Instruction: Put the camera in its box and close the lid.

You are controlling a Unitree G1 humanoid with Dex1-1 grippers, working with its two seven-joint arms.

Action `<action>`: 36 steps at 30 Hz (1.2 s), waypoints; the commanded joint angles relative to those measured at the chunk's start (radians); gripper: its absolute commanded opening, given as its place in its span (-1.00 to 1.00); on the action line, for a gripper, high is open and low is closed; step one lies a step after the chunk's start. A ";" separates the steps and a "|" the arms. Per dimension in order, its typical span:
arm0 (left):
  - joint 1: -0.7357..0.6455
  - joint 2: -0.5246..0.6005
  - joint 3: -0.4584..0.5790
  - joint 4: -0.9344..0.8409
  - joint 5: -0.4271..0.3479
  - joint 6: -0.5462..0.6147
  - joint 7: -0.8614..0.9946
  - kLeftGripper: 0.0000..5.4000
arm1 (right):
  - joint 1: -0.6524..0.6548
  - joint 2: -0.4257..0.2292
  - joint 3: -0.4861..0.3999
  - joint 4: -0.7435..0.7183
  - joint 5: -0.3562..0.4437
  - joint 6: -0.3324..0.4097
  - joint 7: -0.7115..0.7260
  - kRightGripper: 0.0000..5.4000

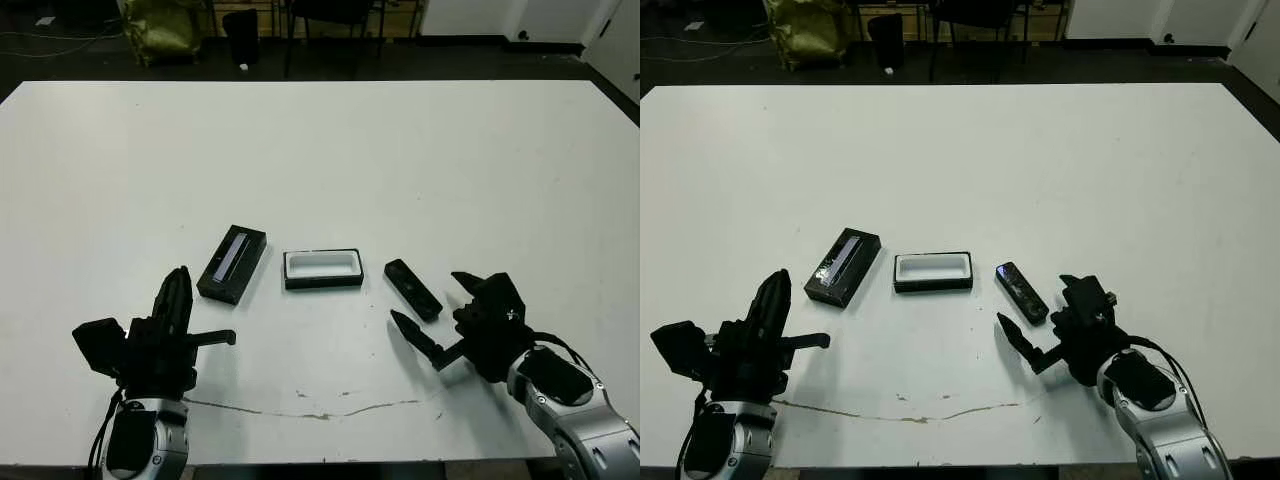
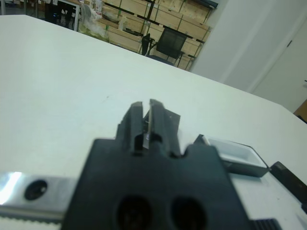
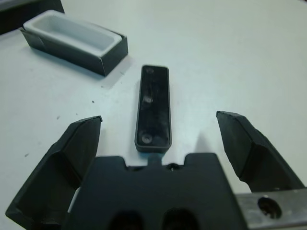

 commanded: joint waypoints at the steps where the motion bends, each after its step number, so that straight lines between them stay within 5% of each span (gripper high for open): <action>1: 0.012 -0.001 -0.002 0.003 0.007 0.014 0.007 -1.00 | -0.010 -0.018 0.010 -0.006 -0.008 0.058 -0.008 1.00; 11: 0.027 0.005 -0.008 -0.012 0.020 0.017 0.008 -1.00 | -0.012 -0.012 0.022 -0.010 0.002 0.155 -0.019 0.92; 17: 0.033 0.003 -0.007 -0.022 0.018 0.028 0.010 -1.00 | 0.011 0.040 -0.001 -0.016 0.026 0.204 -0.058 0.44; 31: 0.030 0.003 -0.005 -0.029 0.037 0.031 0.020 -1.00 | 0.022 0.049 -0.041 0.026 0.104 0.202 -0.044 -0.72; 36: 0.030 0.001 -0.007 -0.030 0.037 0.034 0.023 -1.00 | 0.023 0.017 -0.029 0.046 0.101 0.146 -0.017 -0.87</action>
